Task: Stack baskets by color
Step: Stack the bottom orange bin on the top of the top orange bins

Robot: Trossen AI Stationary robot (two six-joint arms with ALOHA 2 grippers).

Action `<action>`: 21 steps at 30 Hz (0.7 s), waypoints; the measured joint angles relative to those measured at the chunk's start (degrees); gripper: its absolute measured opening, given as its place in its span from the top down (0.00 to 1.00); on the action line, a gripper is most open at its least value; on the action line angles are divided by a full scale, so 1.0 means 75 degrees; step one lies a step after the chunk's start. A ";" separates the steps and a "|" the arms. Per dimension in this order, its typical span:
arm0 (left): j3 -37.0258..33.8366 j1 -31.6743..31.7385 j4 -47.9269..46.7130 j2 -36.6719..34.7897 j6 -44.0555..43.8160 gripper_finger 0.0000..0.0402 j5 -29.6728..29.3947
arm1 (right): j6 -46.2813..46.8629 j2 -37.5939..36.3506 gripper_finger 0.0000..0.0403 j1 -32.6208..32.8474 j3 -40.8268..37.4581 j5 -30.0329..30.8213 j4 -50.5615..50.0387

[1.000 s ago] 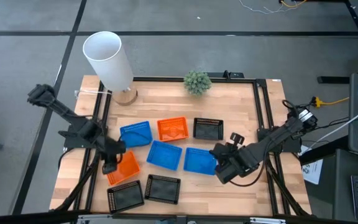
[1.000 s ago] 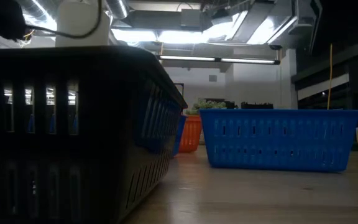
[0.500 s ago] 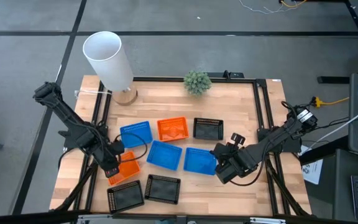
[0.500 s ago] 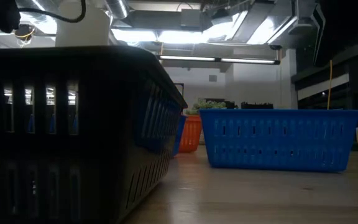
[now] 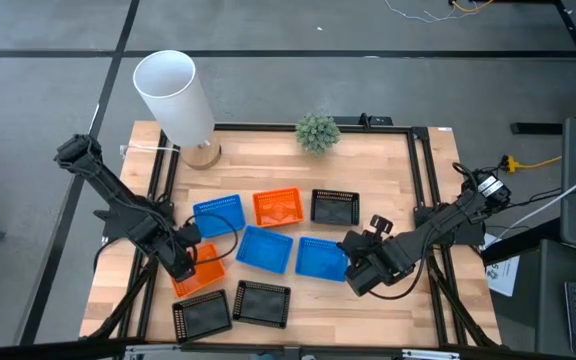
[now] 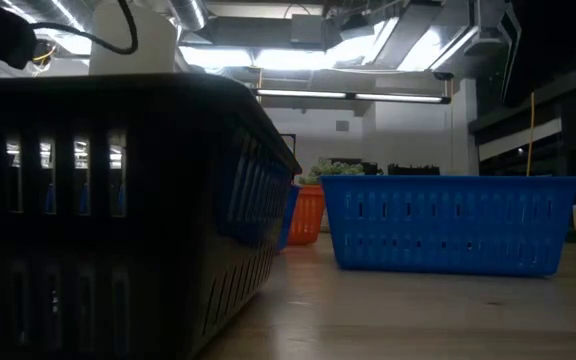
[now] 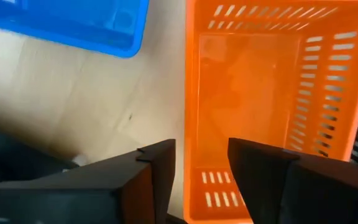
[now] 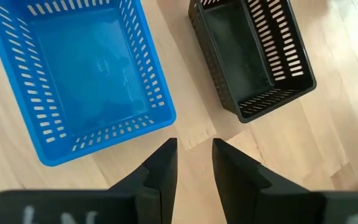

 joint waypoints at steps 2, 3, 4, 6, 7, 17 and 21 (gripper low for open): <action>-0.0006 0.0000 -0.0006 0.0048 0.0220 0.65 -0.0040 | -0.0001 0.0002 0.75 0.0013 0.0000 -0.0010 0.0012; -0.0027 0.0000 0.0025 0.0063 0.0276 0.65 -0.0102 | -0.0006 0.0003 0.75 0.0016 0.0000 -0.0008 0.0020; -0.0051 0.0000 0.0040 0.0071 0.0301 0.65 -0.0152 | -0.0007 0.0003 0.75 0.0031 0.0003 -0.0010 0.0020; -0.0151 0.0000 0.0048 0.0077 0.0281 0.65 -0.0205 | -0.0007 0.0003 0.75 0.0056 0.0003 -0.0010 0.0026; -0.0194 0.0000 0.0046 0.0077 0.0278 0.65 -0.0202 | -0.0005 0.0003 0.75 0.0074 0.0003 -0.0010 0.0029; -0.0957 0.0006 0.0947 0.0074 0.0223 0.65 0.0070 | -0.0008 0.0003 0.75 0.0099 0.0003 -0.0019 0.0053; -0.1301 0.0006 0.1632 0.0074 0.0225 0.65 0.0078 | -0.0016 0.0003 0.75 0.0099 0.0003 -0.0021 0.0055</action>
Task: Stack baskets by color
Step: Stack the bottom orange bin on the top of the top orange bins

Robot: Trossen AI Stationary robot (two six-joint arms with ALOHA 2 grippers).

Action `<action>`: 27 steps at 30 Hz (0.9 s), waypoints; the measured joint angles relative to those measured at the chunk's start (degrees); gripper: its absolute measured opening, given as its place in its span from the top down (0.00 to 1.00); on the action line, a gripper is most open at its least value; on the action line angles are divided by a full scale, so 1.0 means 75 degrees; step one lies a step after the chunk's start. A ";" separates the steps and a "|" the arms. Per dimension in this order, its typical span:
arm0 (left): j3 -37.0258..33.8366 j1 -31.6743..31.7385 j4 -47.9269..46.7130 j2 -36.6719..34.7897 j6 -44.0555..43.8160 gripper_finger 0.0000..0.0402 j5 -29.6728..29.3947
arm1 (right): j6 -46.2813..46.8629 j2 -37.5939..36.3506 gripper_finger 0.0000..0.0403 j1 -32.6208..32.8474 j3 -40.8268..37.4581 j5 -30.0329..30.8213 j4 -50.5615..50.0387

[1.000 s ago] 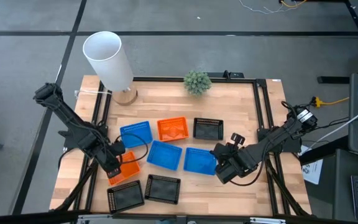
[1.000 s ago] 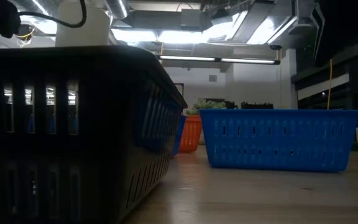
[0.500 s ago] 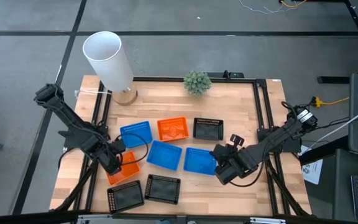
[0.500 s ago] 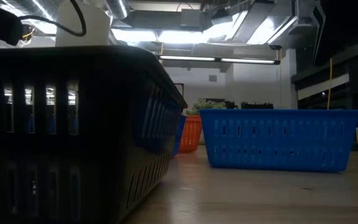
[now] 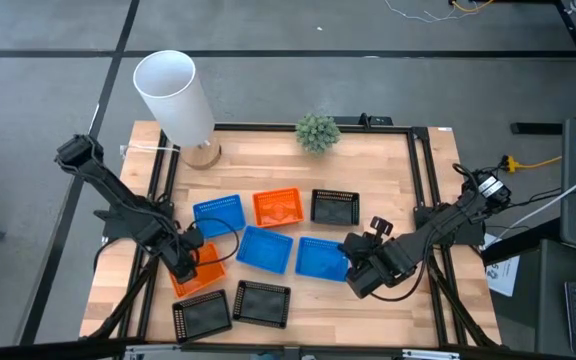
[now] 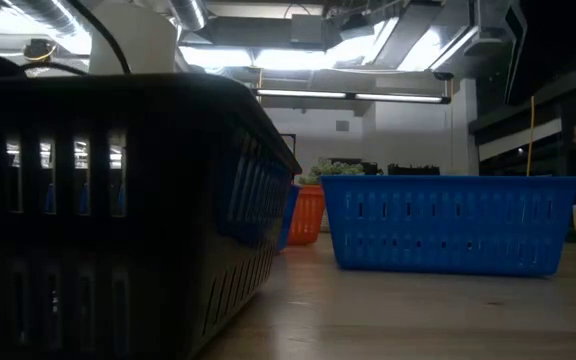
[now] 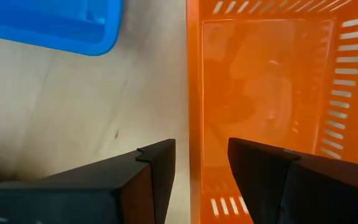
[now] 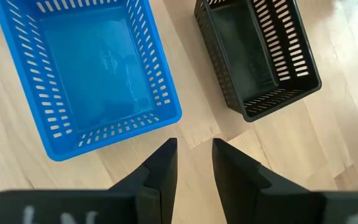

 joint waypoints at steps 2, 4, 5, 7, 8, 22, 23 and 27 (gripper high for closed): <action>-0.0126 0.0000 0.0083 0.0000 -0.0009 0.65 -0.0014 | -0.0008 0.0000 0.75 0.0000 0.0000 -0.0003 0.0003; -0.0254 -0.0006 0.0175 -0.0003 -0.0104 0.65 0.0010 | -0.0013 0.0000 0.75 0.0000 0.0003 -0.0003 0.0003; -0.0336 -0.0015 0.0243 -0.0001 -0.0152 0.66 0.0152 | -0.0015 0.0000 0.75 0.0000 0.0003 -0.0004 0.0003; -0.0476 -0.0053 0.0306 0.0000 -0.0097 0.71 0.0677 | -0.0015 0.0000 0.75 0.0000 0.0003 -0.0007 0.0003; -0.0523 -0.0081 0.0308 0.0000 -0.0055 0.74 0.0976 | -0.0015 0.0000 0.75 0.0000 0.0003 -0.0009 0.0003; -0.0067 -0.0184 0.0503 -0.0215 0.0201 1.00 0.1394 | -0.0044 0.0000 0.75 0.0000 0.0003 0.0001 0.0003; 0.0082 -0.0184 0.0310 -0.0255 0.0257 1.00 0.1289 | -0.0044 0.0000 0.75 0.0000 0.0003 0.0003 0.0003; 0.0799 -0.0184 -0.0670 -0.0326 0.0458 1.00 0.1008 | -0.0044 0.0000 0.75 0.0000 0.0003 0.0003 0.0006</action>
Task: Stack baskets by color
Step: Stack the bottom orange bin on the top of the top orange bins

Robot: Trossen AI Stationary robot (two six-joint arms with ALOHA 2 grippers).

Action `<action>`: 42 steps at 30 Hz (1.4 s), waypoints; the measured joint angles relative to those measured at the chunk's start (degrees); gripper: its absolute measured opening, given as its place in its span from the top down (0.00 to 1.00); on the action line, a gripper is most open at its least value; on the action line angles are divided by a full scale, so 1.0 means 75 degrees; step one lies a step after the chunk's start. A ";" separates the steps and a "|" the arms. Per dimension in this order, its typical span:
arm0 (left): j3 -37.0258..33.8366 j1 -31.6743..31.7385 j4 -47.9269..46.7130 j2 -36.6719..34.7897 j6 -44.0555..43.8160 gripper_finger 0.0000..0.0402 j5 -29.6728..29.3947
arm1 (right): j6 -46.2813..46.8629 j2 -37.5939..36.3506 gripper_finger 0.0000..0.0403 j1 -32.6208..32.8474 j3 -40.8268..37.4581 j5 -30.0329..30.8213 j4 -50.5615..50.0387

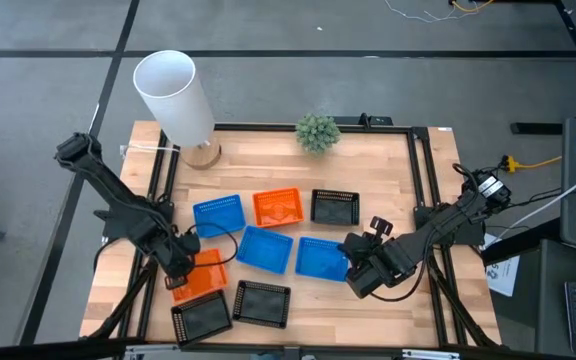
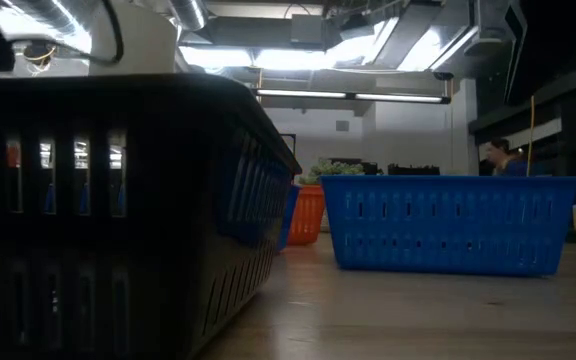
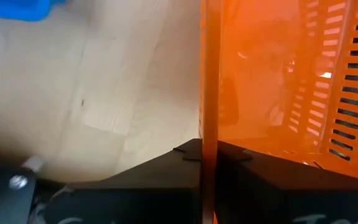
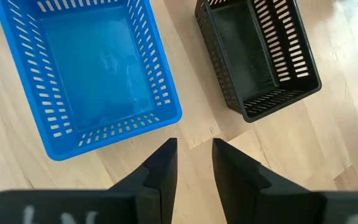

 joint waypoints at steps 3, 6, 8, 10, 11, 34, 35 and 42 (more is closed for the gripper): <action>0.0619 0.0000 -0.0446 0.0000 0.0191 1.00 -0.0014 | 0.0000 0.0000 0.75 0.0000 0.0000 0.0000 0.0000; 0.1234 0.0065 -0.0374 0.0000 0.1083 1.00 -0.0703 | -0.0026 0.0000 0.75 0.0000 0.0000 0.0000 0.0000; 0.1571 0.0324 -0.0272 0.0003 0.1995 1.00 -0.1584 | -0.0161 0.0000 0.75 0.0000 0.0000 -0.0003 0.0002; 0.1847 0.0822 -0.0046 0.0037 0.2952 1.00 -0.2141 | -0.0210 0.0000 0.75 0.0000 0.0000 -0.0006 0.0000; 0.1965 0.1190 0.0106 0.0120 0.3492 1.00 -0.2224 | -0.0210 0.0000 0.75 0.0000 0.0000 -0.0027 0.0000; 0.6300 0.7999 -0.1062 0.5001 0.9390 1.00 0.0774 | -0.0172 0.0003 0.75 -0.0003 0.0003 -0.0198 0.0012; 0.6505 0.8053 -0.1274 0.5134 0.9411 1.00 0.0680 | -0.0175 0.0003 0.75 -0.0003 0.0003 -0.0198 0.0012; 0.6513 0.8119 -0.1497 0.5570 0.9803 1.00 0.0394 | -0.0404 0.0003 0.75 -0.0003 0.0003 -0.0195 0.0012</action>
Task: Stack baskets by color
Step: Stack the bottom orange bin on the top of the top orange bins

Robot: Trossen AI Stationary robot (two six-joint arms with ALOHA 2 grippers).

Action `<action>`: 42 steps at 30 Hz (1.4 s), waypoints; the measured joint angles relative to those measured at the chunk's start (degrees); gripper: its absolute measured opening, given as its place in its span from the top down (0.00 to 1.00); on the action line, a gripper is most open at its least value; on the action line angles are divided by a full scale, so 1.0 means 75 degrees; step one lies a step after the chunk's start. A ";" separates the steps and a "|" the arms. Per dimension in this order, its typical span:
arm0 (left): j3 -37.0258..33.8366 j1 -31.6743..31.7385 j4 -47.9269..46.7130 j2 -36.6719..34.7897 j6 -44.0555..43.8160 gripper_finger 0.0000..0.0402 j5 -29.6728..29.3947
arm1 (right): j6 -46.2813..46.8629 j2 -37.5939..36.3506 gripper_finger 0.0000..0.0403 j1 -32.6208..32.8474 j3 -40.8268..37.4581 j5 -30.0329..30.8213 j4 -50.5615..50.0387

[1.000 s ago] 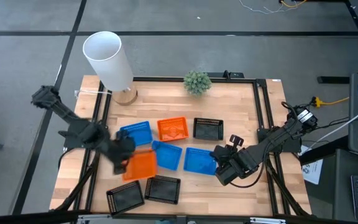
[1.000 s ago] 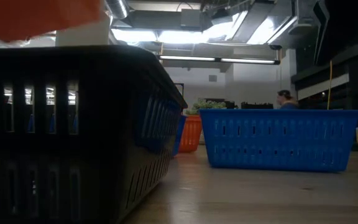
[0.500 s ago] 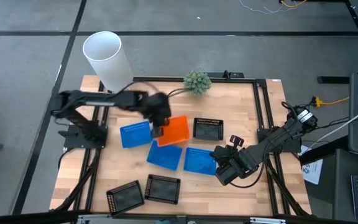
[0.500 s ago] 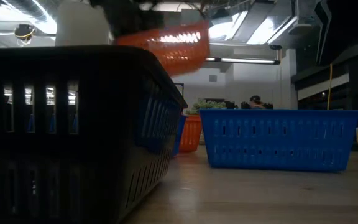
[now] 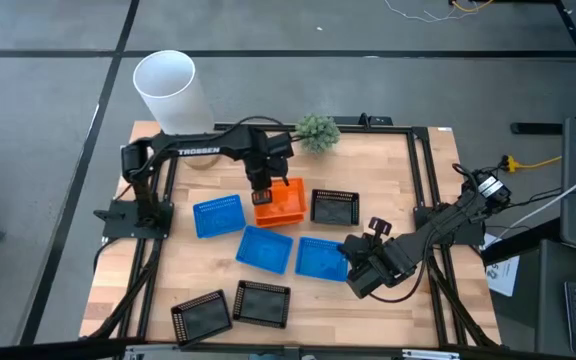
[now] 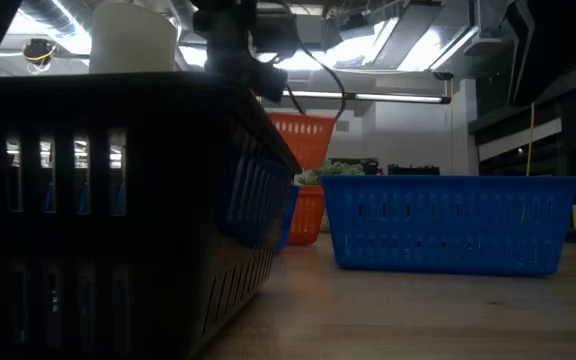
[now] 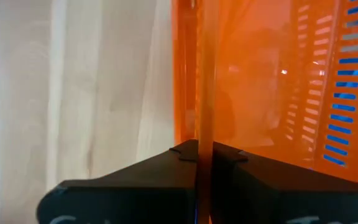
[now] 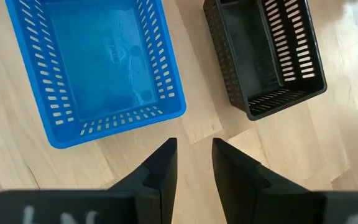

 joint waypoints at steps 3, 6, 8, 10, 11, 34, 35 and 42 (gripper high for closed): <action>-0.0212 -0.0004 0.0102 0.0000 0.0072 1.00 0.0007 | -0.0175 0.0000 0.75 0.0000 0.0000 0.0000 -0.0003; -0.0312 0.0002 0.0223 -0.0001 0.0146 1.00 -0.0007 | -0.0229 0.0000 0.75 0.0000 0.0000 0.0002 -0.0003; -0.0314 0.0000 0.0292 -0.0001 0.0154 1.00 -0.0010 | -0.0296 0.0000 0.75 0.0000 0.0000 0.0000 0.0000; -0.0314 0.0000 0.0524 -0.0001 0.0154 1.00 -0.0021 | -0.0345 0.0000 0.75 0.0000 0.0000 0.0003 0.0000; -0.0314 -0.0012 0.0591 -0.0001 0.0154 1.00 -0.0020 | -0.0351 0.0000 0.75 0.0000 0.0000 0.0003 0.0000; -0.0757 -0.0315 0.1060 -0.0010 0.0128 0.99 -0.0583 | -0.0339 0.0000 0.75 0.0000 0.0000 0.0000 0.0017; -0.0757 -0.0318 0.1049 -0.0010 0.0117 0.99 -0.0583 | -0.0339 0.0000 0.75 0.0000 0.0000 0.0000 0.0017; -0.0757 -0.0321 0.1052 -0.0010 -0.0033 0.91 -0.0269 | -0.0342 0.0000 0.75 0.0000 0.0000 0.0000 0.0018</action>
